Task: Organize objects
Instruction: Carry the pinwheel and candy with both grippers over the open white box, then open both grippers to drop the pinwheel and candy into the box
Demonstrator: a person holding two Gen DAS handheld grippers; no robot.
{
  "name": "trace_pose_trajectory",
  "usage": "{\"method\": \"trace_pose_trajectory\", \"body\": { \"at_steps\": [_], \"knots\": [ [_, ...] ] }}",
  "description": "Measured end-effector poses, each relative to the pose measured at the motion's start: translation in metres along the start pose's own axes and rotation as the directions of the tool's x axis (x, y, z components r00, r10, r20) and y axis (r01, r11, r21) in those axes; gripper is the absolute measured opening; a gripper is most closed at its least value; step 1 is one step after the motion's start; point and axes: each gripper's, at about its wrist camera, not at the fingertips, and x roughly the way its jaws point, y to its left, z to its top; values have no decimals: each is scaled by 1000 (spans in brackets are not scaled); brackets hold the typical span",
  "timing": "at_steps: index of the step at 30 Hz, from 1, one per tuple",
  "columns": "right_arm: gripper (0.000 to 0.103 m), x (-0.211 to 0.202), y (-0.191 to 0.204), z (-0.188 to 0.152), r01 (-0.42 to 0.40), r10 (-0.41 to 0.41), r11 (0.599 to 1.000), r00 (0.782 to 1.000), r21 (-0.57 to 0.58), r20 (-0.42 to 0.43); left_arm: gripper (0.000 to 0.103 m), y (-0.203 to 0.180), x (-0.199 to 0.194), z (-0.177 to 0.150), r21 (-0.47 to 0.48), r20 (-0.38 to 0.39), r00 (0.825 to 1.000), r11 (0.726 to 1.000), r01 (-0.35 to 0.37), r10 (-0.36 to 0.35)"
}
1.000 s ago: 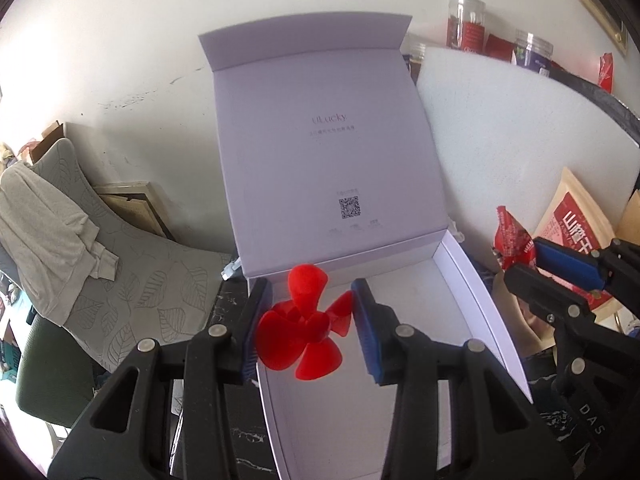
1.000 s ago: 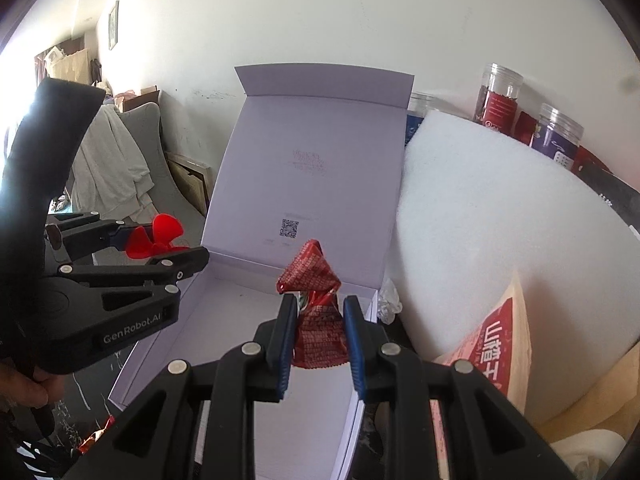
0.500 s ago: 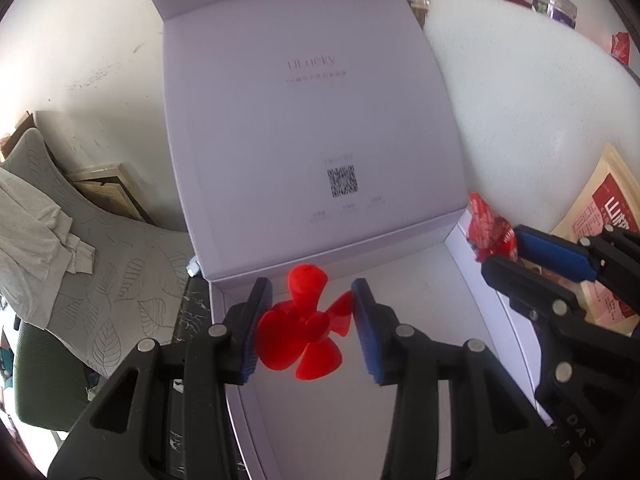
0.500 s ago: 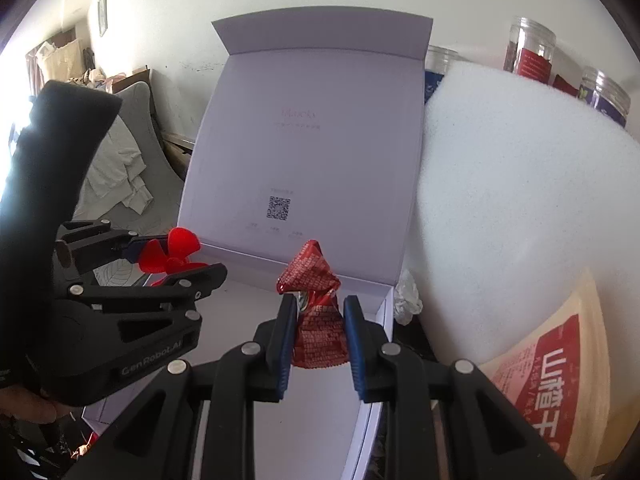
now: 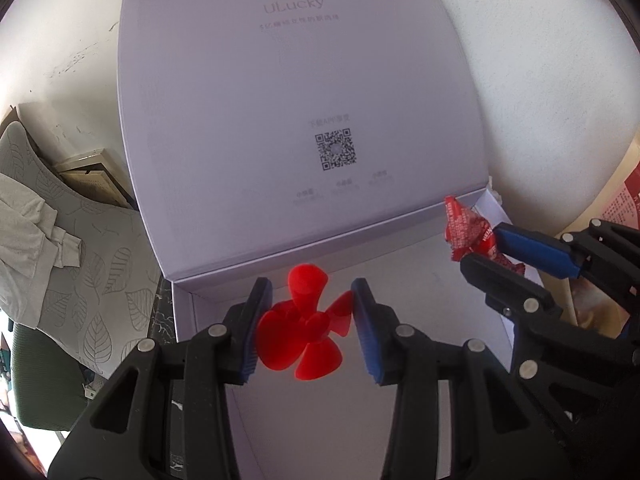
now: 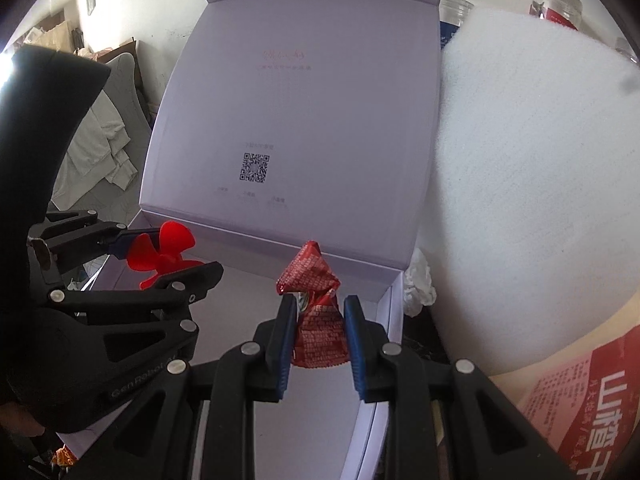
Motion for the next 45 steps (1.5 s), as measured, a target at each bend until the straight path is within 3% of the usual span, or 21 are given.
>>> {"method": "trace_pose_trajectory", "body": {
  "at_steps": [7,14,28,33,45],
  "knots": [
    [26,3,0,-5,19,-19,1000,1000,5,-21,40,6,6,-1,-38,-25,1000,999,5,-6],
    [45,-4,1,-11,39,-39,999,999,18,-22,41,11,-3,-3,-58,-30,999,998,-15,13],
    [45,-59,1,-11,58,-59,998,996,13,66,47,21,-70,1,-97,75,997,995,-27,34],
    [45,-85,8,8,68,-68,998,992,8,104,49,22,-101,-2,-97,122,991,995,-35,47],
    [48,-154,20,-2,84,-81,996,979,-13,187,58,22,-168,-19,-107,216,974,993,-53,75]
  ]
}}
